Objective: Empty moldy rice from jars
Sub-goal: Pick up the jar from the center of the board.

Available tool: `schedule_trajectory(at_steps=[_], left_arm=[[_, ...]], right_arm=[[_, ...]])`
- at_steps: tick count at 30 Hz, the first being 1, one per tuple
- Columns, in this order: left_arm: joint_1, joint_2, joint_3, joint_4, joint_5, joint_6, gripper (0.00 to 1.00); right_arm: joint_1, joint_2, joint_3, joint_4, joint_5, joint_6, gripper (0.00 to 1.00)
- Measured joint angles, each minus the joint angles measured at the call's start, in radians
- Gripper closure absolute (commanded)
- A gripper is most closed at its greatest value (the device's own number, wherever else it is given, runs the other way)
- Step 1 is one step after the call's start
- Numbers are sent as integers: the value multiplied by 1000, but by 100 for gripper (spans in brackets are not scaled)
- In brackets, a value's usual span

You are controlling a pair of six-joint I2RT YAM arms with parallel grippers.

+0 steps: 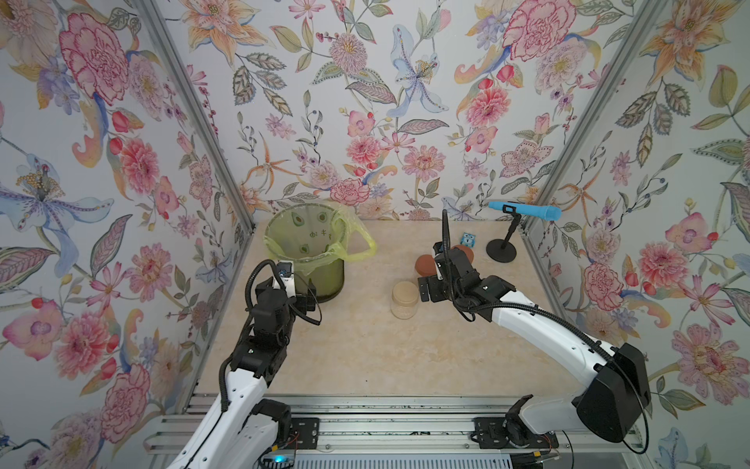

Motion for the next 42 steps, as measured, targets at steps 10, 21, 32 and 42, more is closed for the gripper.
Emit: schedule_trajectory(at_steps=[10,21,32,42], left_arm=[[-2,109,247,-293,89,-2,0],[-28,211,421,-500,190,-41,0],[-53,298,491,-574,216,-62,0],[-54,287,469,-530,163,-74,0]], right_arm=[[56,137,205,-206,-44,127,0],[61,321,339,-314,-111,201,0],[21,445,460,-363,-174,219,0],[16,510,515,-378,-210,219,0]])
